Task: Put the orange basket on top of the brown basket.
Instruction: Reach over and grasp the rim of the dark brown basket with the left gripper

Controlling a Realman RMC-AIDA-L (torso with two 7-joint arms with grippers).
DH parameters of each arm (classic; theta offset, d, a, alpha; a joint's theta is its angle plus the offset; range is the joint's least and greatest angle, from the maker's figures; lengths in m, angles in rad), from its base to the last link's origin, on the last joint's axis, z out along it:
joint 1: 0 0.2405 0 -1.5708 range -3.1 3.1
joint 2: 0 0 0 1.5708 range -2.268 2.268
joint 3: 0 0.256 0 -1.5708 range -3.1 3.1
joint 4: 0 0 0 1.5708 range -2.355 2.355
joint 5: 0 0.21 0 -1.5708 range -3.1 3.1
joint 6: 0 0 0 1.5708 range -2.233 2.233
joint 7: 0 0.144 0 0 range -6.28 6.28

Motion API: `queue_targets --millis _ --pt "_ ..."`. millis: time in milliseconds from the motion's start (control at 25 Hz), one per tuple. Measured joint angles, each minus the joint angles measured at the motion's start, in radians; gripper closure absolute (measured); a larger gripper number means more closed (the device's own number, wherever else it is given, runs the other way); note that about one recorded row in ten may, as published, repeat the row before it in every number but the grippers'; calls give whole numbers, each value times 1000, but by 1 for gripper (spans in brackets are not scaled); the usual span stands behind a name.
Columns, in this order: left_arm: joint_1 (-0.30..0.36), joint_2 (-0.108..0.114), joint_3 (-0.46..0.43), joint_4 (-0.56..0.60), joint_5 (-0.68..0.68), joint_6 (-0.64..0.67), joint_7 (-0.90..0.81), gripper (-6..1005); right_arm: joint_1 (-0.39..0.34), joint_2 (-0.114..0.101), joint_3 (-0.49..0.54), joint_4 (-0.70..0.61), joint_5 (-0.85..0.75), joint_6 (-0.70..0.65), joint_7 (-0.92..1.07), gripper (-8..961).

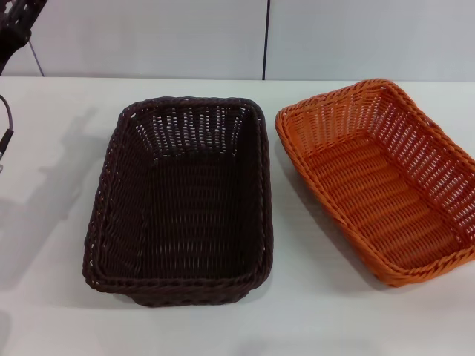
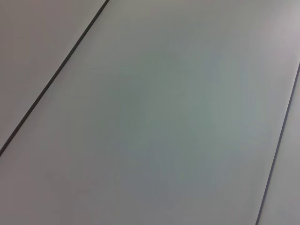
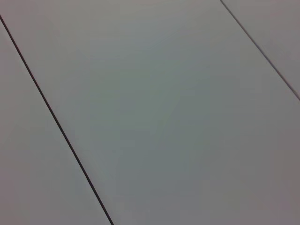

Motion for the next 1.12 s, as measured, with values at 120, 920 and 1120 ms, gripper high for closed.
queue_targets --millis 120,920,1120 --pt "3 0 0 3 1 -3 -1 140 4 0 0 0 0 0 0 210" --pt "22 71 284 -219 37 351 -404 152 22 -5 -3 0 0 64 0 210" --pt "-26 178 348 -342 347 408 -802 155 22 -5 -3 0 0 72 0 210"
